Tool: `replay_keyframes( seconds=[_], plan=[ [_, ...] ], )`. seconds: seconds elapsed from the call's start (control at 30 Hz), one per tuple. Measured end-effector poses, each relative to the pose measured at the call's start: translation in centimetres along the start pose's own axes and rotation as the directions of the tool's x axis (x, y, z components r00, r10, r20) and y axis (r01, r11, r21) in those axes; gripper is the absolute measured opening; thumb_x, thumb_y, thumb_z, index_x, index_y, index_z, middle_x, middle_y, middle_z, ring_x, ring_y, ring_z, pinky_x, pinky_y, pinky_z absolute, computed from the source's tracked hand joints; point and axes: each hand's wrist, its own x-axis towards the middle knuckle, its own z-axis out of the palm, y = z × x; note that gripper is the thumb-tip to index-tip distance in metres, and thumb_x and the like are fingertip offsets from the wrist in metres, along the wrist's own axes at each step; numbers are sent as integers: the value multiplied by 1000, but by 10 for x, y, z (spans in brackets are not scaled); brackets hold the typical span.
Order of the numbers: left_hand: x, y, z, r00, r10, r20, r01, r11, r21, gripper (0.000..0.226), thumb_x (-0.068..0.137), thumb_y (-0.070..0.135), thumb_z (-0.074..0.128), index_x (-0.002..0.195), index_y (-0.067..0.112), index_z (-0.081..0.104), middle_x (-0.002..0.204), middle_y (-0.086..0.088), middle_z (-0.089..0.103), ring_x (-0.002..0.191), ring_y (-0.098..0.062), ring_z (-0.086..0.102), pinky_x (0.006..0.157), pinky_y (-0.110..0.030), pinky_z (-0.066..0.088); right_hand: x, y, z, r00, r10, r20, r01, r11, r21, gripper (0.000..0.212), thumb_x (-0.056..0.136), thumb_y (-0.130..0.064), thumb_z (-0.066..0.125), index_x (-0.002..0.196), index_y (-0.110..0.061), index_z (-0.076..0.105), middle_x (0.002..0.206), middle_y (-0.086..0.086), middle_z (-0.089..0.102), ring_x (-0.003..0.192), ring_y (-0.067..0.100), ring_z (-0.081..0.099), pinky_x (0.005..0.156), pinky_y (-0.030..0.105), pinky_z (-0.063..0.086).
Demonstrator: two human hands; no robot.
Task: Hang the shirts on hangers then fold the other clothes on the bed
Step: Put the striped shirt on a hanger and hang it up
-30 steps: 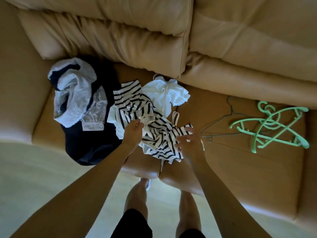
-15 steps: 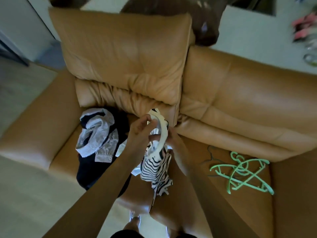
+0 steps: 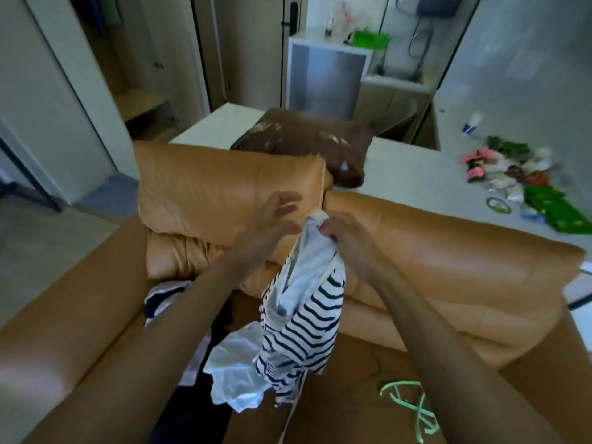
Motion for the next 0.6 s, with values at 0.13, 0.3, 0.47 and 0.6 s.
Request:
replay_keyframes(
  seconds=[0.13, 0.3, 0.47, 0.6],
  plan=[
    [25, 49, 13, 955, 14, 298, -84, 971, 225, 48, 89, 1, 68, 134, 9, 54, 127, -9, 64, 117, -20, 62, 97, -32, 52, -1, -62, -25, 970, -242, 6, 241, 961, -137, 11, 74, -15, 60, 79, -8, 67, 74, 4, 66, 69, 12, 60, 65, 20, 47],
    [44, 89, 11, 952, 178, 250, -306, 603, 737, 37, 91, 17, 63, 126, 6, 63, 121, -5, 67, 105, -19, 61, 86, -27, 42, -19, -109, -78, 879, -461, -119, 402, 853, -332, 8, 83, -8, 60, 82, -15, 64, 75, 5, 60, 70, 10, 55, 62, 25, 43],
    [59, 107, -4, 935, 313, 168, -319, 528, 787, 25, 75, 5, 55, 95, 1, 69, 94, -15, 70, 93, -36, 65, 77, -31, 43, -27, -131, -130, 723, -588, -362, 373, 773, -513, 14, 88, -9, 57, 80, -21, 60, 71, -8, 57, 64, 4, 49, 59, 21, 37],
    [55, 134, -7, 894, 437, 98, -347, 538, 768, 20, 70, 14, 48, 81, 19, 64, 73, 3, 58, 74, -27, 57, 66, -30, 37, -34, -138, -163, 616, -657, -436, 271, 695, -666, 17, 86, -3, 56, 89, -17, 64, 74, -9, 59, 71, 12, 54, 63, 26, 40]
  ],
)
